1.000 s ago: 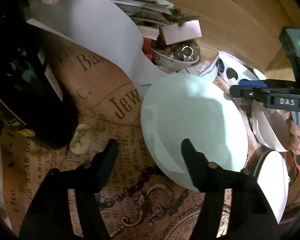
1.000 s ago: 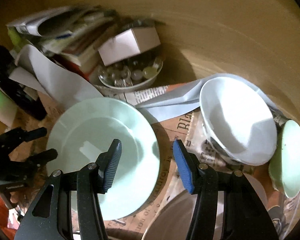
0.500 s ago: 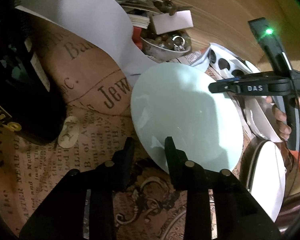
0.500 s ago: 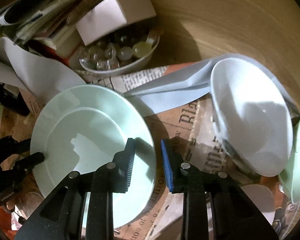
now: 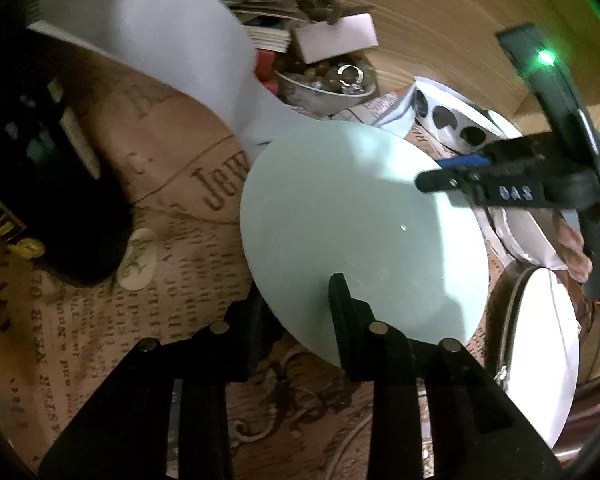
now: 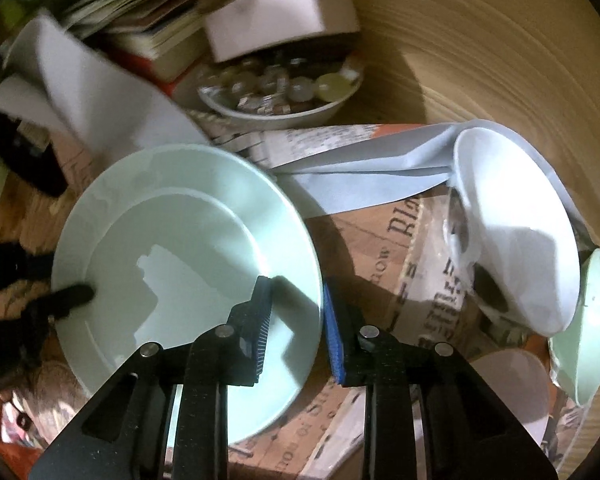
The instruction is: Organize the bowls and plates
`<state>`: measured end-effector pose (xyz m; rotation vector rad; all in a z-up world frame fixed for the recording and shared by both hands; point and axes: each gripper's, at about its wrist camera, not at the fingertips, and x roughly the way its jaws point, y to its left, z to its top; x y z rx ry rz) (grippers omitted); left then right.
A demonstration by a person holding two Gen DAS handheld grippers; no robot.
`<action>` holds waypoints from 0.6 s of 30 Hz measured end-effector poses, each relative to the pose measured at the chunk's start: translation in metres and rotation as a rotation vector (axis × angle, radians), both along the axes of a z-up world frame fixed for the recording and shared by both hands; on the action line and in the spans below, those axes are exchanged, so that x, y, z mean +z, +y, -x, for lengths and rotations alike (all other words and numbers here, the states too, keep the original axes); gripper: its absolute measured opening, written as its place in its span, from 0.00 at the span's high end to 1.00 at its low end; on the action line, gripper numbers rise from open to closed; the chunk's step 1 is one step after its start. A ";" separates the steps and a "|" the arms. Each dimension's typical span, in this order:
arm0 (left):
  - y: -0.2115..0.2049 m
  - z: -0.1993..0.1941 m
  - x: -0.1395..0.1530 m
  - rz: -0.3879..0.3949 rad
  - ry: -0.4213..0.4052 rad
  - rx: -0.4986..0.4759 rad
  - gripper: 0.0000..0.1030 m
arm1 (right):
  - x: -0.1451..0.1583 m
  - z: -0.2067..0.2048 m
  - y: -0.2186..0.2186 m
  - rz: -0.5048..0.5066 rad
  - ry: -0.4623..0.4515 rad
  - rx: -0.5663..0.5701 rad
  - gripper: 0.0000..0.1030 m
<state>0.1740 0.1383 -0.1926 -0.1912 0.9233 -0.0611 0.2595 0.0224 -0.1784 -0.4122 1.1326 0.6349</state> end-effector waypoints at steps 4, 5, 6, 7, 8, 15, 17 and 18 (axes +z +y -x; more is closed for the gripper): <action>0.006 0.006 -0.001 0.005 0.000 0.007 0.70 | -0.001 0.011 0.004 0.000 -0.008 0.016 0.78; 0.006 0.008 -0.001 0.003 -0.002 0.009 0.70 | 0.000 0.012 0.004 -0.006 -0.008 0.018 0.78; 0.007 0.011 -0.001 -0.002 -0.003 0.013 0.70 | 0.001 0.013 0.002 -0.016 -0.007 0.018 0.79; 0.007 0.012 0.000 -0.006 -0.004 0.018 0.70 | 0.000 0.019 0.005 -0.031 -0.006 0.013 0.80; 0.007 0.015 0.001 -0.006 -0.004 0.023 0.70 | 0.003 0.020 -0.001 -0.042 -0.003 0.010 0.80; 0.015 0.028 0.008 0.009 -0.039 0.076 0.70 | 0.022 0.044 0.006 -0.099 -0.070 0.006 0.80; 0.019 0.034 0.013 0.014 -0.056 0.089 0.70 | 0.031 0.054 0.004 -0.104 -0.107 0.013 0.80; 0.021 0.037 0.016 0.024 -0.067 0.096 0.70 | 0.037 0.059 0.005 -0.107 -0.130 0.017 0.80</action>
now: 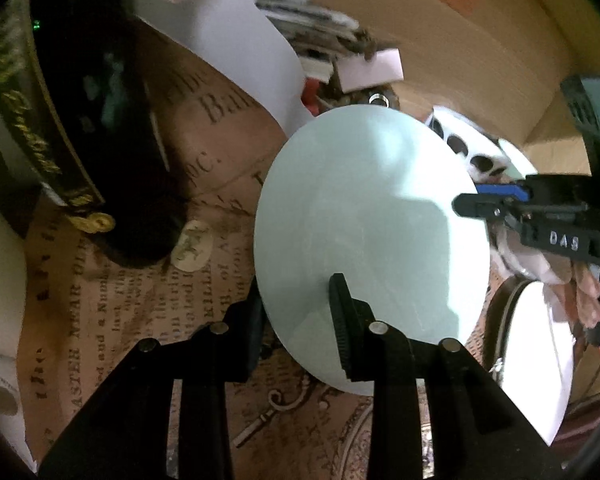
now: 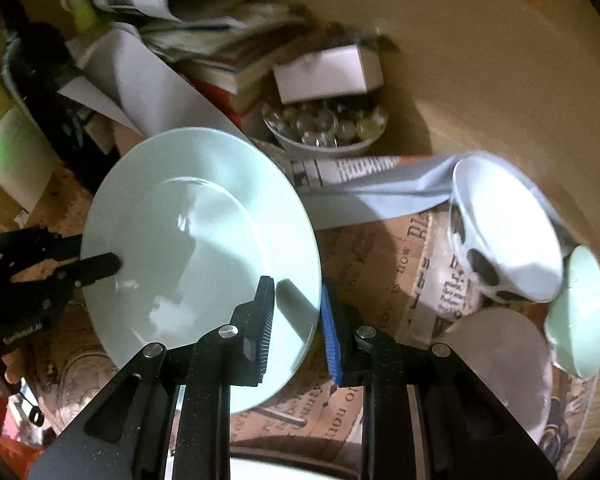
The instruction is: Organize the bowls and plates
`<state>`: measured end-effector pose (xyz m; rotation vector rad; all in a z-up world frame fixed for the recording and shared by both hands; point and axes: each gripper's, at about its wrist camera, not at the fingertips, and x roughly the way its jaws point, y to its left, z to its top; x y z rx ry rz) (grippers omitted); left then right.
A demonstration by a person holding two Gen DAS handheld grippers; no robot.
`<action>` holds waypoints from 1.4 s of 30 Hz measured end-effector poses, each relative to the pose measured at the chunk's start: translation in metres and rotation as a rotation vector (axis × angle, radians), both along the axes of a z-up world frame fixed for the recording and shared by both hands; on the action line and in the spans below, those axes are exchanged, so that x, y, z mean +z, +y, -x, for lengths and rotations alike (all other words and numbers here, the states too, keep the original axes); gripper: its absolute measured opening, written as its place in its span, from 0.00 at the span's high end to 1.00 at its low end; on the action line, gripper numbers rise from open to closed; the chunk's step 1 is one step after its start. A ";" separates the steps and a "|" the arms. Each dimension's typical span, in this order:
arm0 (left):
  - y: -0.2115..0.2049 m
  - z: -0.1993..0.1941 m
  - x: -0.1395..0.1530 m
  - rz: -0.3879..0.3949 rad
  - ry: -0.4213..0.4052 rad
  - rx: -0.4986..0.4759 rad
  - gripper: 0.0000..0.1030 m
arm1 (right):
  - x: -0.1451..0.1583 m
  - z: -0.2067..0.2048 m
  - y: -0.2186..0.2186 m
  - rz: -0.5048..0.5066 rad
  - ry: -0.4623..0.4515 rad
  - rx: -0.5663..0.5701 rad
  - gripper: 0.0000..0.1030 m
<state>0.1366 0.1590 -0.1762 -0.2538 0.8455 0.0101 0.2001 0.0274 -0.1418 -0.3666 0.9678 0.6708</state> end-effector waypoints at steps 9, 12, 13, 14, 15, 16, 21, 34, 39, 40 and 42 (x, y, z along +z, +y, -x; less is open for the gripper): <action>0.005 0.035 0.031 0.011 -0.107 0.024 0.70 | 0.036 0.036 -0.022 -0.078 -0.072 -0.001 0.80; 0.000 0.047 0.042 -0.002 -0.147 0.025 0.70 | 0.046 0.046 -0.033 -0.109 -0.086 -0.004 0.80; -0.003 0.052 0.047 -0.008 -0.163 0.023 0.70 | 0.050 0.051 -0.037 -0.126 -0.087 -0.009 0.80; -0.006 0.057 0.050 -0.014 -0.176 0.022 0.70 | 0.052 0.053 -0.041 -0.137 -0.087 -0.010 0.80; -0.009 0.061 0.054 -0.019 -0.189 0.019 0.70 | 0.055 0.056 -0.045 -0.149 -0.088 -0.013 0.80; -0.013 0.065 0.057 -0.023 -0.202 0.014 0.70 | 0.055 0.058 -0.049 -0.158 -0.092 -0.017 0.80; -0.028 0.085 0.069 -0.020 -0.249 -0.021 0.70 | 0.061 0.070 -0.067 -0.180 -0.115 -0.036 0.80; -0.075 0.109 0.070 -0.002 -0.275 -0.087 0.70 | 0.050 0.099 -0.117 -0.208 -0.098 -0.107 0.80; -0.092 0.113 0.065 -0.008 -0.261 -0.104 0.70 | 0.038 0.108 -0.135 -0.216 -0.080 -0.132 0.80; -0.094 0.113 0.063 -0.009 -0.256 -0.106 0.70 | 0.035 0.109 -0.139 -0.218 -0.075 -0.139 0.80; -0.100 0.114 0.061 -0.010 -0.247 -0.114 0.70 | 0.032 0.113 -0.146 -0.219 -0.071 -0.149 0.80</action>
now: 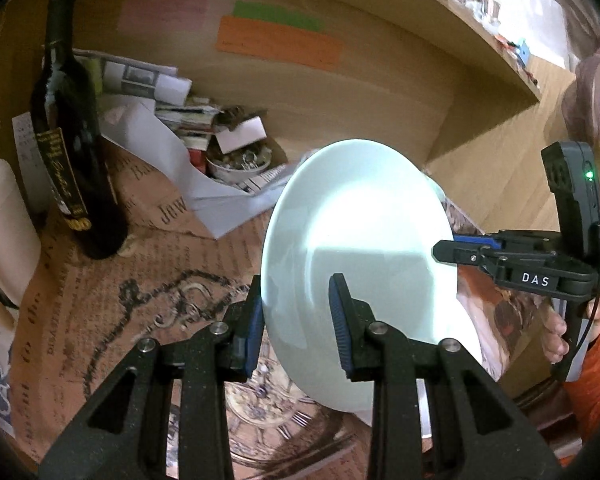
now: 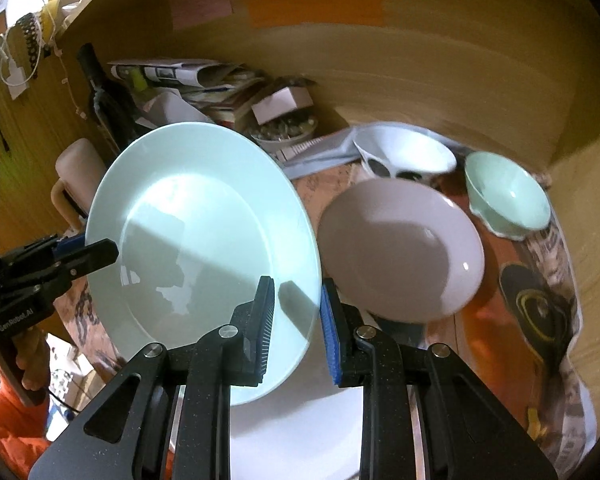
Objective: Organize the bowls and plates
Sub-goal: 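Carry the mint green plate over the white plate and lower it, open both grippers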
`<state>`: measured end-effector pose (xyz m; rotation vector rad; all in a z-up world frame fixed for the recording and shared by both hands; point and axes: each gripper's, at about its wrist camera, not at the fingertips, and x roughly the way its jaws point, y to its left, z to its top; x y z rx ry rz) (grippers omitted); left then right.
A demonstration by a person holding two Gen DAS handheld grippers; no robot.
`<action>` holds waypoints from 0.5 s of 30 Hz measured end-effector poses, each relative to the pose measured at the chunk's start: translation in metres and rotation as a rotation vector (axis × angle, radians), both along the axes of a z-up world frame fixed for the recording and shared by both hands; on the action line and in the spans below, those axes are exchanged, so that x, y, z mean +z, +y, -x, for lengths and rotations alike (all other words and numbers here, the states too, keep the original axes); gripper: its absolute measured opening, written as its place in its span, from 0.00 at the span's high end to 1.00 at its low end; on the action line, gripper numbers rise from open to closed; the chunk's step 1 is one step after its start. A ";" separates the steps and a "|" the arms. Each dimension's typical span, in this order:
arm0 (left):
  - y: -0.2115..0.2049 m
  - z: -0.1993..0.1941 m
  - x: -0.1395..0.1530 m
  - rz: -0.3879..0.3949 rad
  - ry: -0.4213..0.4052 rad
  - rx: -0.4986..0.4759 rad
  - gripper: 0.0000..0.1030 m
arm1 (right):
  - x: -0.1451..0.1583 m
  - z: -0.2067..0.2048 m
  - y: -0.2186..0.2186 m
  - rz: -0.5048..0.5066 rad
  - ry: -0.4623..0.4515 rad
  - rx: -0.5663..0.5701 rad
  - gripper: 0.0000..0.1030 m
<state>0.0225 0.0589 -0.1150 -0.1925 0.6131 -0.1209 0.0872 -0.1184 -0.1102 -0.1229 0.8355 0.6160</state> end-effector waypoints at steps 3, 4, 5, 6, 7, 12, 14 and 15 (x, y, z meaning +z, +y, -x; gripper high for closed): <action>-0.008 0.001 -0.004 -0.006 0.013 -0.010 0.70 | -0.005 0.004 -0.008 -0.004 0.009 -0.012 0.80; -0.011 0.002 -0.006 -0.009 0.017 -0.012 0.70 | -0.007 0.006 -0.011 -0.007 0.015 -0.017 0.80; -0.013 0.002 -0.007 -0.009 0.020 -0.014 0.70 | -0.009 0.008 -0.014 -0.009 0.018 -0.020 0.80; -0.015 0.003 -0.009 -0.008 0.024 -0.017 0.70 | -0.010 0.009 -0.016 -0.009 0.021 -0.022 0.80; -0.017 0.003 -0.010 -0.005 0.028 -0.019 0.70 | -0.012 0.011 -0.018 -0.009 0.022 -0.026 0.80; -0.025 0.004 -0.018 -0.002 0.050 -0.028 0.70 | -0.020 0.020 -0.027 -0.015 0.033 -0.032 0.80; -0.027 0.005 -0.022 -0.004 0.059 -0.031 0.70 | -0.024 0.022 -0.030 -0.019 0.042 -0.035 0.80; -0.029 0.006 -0.023 -0.005 0.064 -0.033 0.70 | -0.026 0.023 -0.031 -0.020 0.045 -0.038 0.80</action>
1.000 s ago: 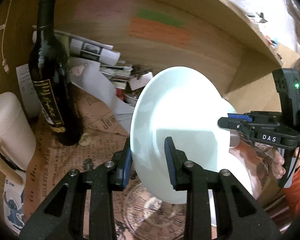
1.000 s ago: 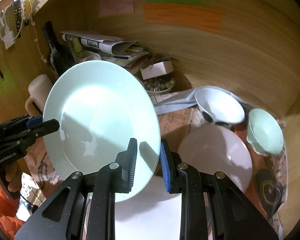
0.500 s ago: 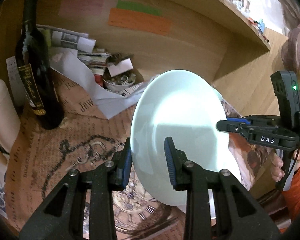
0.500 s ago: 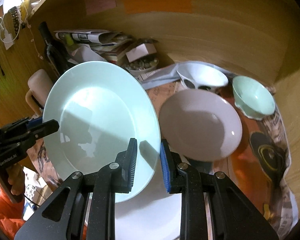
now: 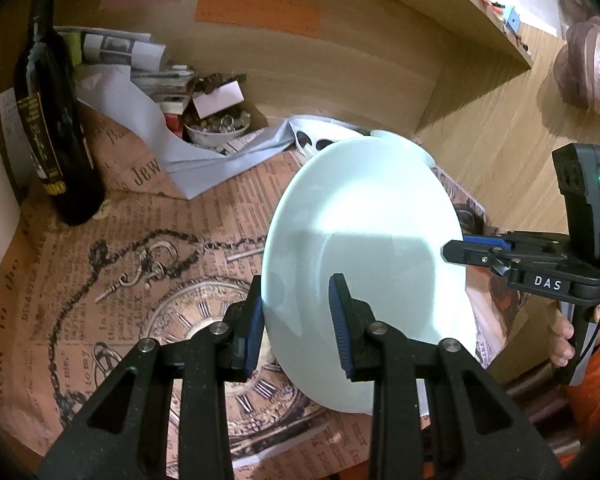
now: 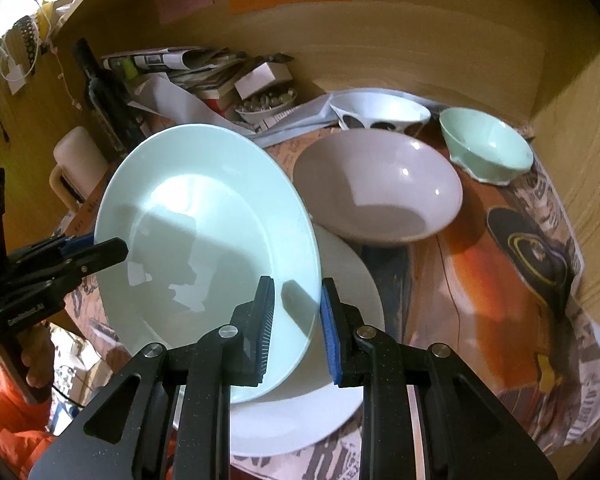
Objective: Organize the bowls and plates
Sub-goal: 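Carry the mint green plate over the white plate and lower it, open both grippers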
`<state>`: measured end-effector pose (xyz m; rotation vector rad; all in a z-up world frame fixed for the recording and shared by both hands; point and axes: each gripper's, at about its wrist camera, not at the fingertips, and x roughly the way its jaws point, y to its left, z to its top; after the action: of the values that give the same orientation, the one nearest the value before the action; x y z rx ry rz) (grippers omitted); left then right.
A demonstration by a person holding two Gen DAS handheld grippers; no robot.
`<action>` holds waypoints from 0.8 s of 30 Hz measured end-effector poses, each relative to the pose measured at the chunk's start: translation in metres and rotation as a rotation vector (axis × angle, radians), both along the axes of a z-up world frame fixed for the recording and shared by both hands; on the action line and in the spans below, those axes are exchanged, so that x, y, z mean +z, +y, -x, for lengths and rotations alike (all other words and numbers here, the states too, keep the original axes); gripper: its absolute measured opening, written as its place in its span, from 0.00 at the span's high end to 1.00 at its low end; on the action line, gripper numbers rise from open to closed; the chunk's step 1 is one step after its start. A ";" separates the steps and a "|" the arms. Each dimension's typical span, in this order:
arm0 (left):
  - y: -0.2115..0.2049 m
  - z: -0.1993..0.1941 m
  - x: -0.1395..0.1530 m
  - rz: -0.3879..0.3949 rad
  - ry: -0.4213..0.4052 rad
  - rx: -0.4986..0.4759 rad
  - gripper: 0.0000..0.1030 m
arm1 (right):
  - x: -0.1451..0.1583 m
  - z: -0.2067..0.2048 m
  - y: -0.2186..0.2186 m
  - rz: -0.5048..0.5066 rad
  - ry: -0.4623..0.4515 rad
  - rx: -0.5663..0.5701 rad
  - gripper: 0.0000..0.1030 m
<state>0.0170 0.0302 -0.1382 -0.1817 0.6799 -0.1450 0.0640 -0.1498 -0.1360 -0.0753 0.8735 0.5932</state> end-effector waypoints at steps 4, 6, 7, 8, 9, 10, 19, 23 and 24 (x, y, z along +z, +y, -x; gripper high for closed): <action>-0.004 0.001 -0.006 0.000 0.013 -0.004 0.70 | -0.010 0.000 -0.004 -0.002 0.030 -0.005 0.80; -0.004 0.002 -0.008 0.001 0.017 -0.006 0.70 | -0.014 0.000 -0.005 0.001 0.043 -0.006 0.80; -0.005 0.002 -0.009 0.002 0.019 -0.005 0.70 | -0.016 0.000 -0.005 0.003 0.048 -0.006 0.80; -0.005 0.002 -0.010 0.001 0.019 -0.004 0.70 | -0.019 0.001 -0.005 0.006 0.051 -0.005 0.80; -0.005 0.002 -0.011 -0.002 0.020 -0.001 0.70 | -0.020 0.001 -0.005 0.007 0.054 -0.004 0.80; -0.005 0.002 -0.012 -0.005 0.021 0.001 0.70 | -0.022 0.001 -0.004 0.008 0.059 -0.004 0.80; -0.007 -0.006 -0.026 -0.018 0.062 -0.009 0.70 | -0.031 0.001 -0.010 -0.008 0.080 -0.022 0.80; -0.014 -0.011 -0.033 -0.042 0.078 -0.021 0.70 | -0.032 0.000 -0.014 -0.008 0.072 -0.040 0.79; -0.015 -0.012 -0.034 -0.048 0.082 -0.023 0.70 | -0.032 0.000 -0.016 -0.009 0.069 -0.045 0.79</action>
<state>0.0292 0.0149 -0.1724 -0.1341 0.7668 -0.1434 0.0638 -0.1654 -0.1678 -0.0270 0.9372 0.5608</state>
